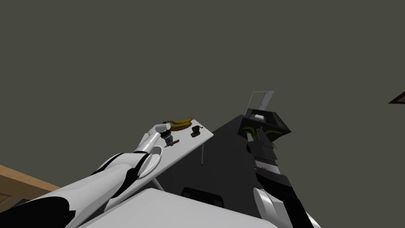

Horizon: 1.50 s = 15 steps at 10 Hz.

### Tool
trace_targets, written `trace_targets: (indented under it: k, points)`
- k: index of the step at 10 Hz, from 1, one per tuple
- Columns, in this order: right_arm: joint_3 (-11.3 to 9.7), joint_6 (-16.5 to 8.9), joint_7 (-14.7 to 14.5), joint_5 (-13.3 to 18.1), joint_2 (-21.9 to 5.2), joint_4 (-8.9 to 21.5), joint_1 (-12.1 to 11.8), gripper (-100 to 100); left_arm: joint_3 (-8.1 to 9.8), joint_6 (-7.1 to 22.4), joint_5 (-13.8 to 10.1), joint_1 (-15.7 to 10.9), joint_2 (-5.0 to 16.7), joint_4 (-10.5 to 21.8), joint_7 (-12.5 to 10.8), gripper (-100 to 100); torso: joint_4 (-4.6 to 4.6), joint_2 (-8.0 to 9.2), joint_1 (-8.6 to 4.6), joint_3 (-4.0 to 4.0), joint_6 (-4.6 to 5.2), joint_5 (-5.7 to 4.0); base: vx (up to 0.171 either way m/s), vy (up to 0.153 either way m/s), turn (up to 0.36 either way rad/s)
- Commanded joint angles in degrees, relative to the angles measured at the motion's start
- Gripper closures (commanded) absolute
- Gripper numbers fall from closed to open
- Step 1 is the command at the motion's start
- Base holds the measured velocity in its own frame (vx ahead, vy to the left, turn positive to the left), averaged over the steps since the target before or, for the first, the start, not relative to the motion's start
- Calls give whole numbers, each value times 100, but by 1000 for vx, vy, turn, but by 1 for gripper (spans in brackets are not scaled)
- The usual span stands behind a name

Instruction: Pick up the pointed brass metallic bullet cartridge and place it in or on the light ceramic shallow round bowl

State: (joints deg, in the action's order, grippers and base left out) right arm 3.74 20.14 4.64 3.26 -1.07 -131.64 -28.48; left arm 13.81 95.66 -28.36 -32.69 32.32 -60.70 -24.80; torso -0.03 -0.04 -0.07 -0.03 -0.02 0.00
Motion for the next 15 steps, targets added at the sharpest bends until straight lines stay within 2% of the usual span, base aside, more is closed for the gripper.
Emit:
trace_targets:
  k: [1,4,6,8,10,12,15]
  points:
    - [0,0,0,0,0,0,0,0,-108,-118,33,-130,86,28,-165,100,0,0,0,0,0,0,-13,-61,50]
    - [-1,0,0,0,1,0,1,0,-306,-284,64,-382,248,41,-465,100,11,25,-36,17,0,-11,-48,-93,52]
    - [-1,0,0,0,1,0,0,0,-386,-309,64,-490,311,31,-583,100,14,27,-35,20,0,-11,-31,-67,36]
    - [0,0,0,0,0,0,0,0,-531,-246,43,-686,409,-8,-775,100,16,24,-26,20,-3,-12,-32,-50,45]
    - [0,0,0,0,0,0,1,0,-679,-22,-82,-910,514,-172,-952,100,19,35,-27,26,-5,-12,-63,-35,45]
    - [0,0,0,0,0,0,2,0,-640,208,-324,-915,644,-475,-960,100,24,68,-3,44,-10,-8,-132,59,17]
    - [1,0,0,0,-2,0,2,0,-438,542,-670,-703,853,-889,-838,100,23,75,73,47,-19,8,-113,162,-11]
